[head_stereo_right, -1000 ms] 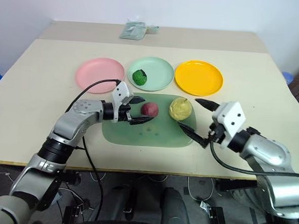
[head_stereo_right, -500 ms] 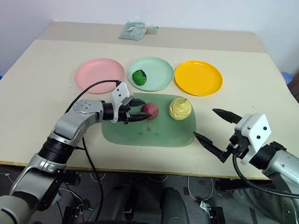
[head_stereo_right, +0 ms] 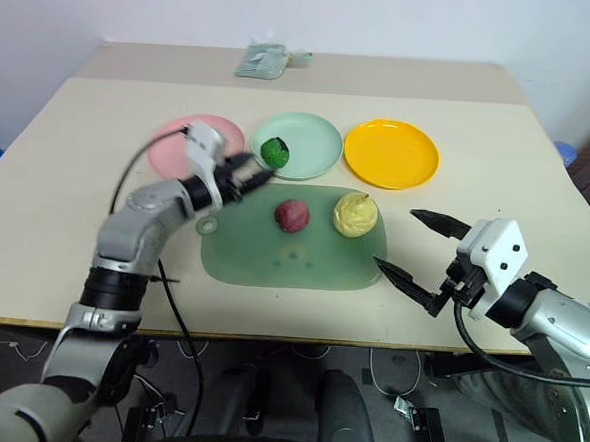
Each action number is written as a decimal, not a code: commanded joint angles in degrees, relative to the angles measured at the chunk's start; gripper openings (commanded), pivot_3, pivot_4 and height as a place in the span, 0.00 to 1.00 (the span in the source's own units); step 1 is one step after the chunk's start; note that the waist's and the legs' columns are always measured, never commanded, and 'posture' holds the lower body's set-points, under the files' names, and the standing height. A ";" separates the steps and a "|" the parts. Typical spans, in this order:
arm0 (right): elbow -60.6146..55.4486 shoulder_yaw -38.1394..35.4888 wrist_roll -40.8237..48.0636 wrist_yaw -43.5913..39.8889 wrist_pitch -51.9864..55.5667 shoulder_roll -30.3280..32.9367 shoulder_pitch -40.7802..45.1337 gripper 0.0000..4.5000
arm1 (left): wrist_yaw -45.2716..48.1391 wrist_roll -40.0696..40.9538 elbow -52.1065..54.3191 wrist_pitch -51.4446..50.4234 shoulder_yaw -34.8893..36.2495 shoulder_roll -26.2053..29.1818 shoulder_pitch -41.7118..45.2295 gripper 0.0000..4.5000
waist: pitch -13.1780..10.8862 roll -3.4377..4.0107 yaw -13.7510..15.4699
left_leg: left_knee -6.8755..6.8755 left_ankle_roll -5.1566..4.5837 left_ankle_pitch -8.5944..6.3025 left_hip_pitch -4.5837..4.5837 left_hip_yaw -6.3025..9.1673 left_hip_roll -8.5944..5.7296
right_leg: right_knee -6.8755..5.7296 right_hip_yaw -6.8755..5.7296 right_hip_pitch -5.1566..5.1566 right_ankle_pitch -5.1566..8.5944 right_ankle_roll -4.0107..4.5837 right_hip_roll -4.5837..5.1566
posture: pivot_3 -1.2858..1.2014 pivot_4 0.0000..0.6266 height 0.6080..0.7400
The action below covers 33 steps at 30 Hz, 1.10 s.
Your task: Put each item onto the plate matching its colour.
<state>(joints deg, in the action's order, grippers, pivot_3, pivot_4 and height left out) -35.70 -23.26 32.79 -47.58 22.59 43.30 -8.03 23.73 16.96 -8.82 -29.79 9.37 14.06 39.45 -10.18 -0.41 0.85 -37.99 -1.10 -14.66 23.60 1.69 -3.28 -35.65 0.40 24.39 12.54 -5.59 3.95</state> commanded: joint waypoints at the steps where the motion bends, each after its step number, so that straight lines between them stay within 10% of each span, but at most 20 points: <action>1: -0.08 0.29 0.32 0.01 -1.24 0.12 1.48 1.00 | -6.00 0.10 -3.29 2.06 4.24 -0.13 1.42 0.71 | 0.01 0.00 0.03 | 0.00 0.00 0.00 0.00 0.00 0.00 | 0.00 0.00 0.00 0.00 -0.01 -0.01 | 0.52 0.24 1.00; 7: 0.90 1.11 0.03 0.09 -1.11 0.33 3.02 1.00 | 5.81 7.32 4.68 -2.91 -0.48 -0.01 -1.86 0.71 | 0.00 -0.03 1.23 | -0.06 0.00 0.00 0.00 -0.02 0.00 | 0.01 0.03 -0.05 -0.01 0.00 -0.05 | 0.52 0.24 1.00; 11: 0.33 1.57 -0.34 1.08 -0.81 0.13 3.57 1.00 | 14.32 12.44 12.68 -9.53 -4.92 3.26 -6.34 0.99 | 0.01 -0.01 1.31 | -0.05 0.01 -0.01 0.00 -0.02 0.01 | 0.02 0.08 -0.04 0.02 0.08 -0.01 | 0.52 0.24 1.00; 33: -4.98 0.41 0.55 5.93 2.91 0.56 2.69 1.00 | 17.83 -2.43 -3.12 -0.52 -21.02 1.77 0.00 0.99 | 0.02 0.00 1.41 | -0.05 0.00 0.00 -0.02 -0.03 0.02 | 0.12 0.09 -0.08 0.11 0.24 -0.01 | 0.52 0.24 1.00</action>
<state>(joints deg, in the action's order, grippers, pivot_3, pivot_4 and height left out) -38.24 -21.05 32.49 -42.28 25.53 43.34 -5.30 41.28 15.12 -11.92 -31.91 -11.96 16.14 37.99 -10.16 -0.40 2.27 -38.04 -1.10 -14.67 23.58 1.66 -3.25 -35.53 0.50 24.30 12.65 -5.35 3.94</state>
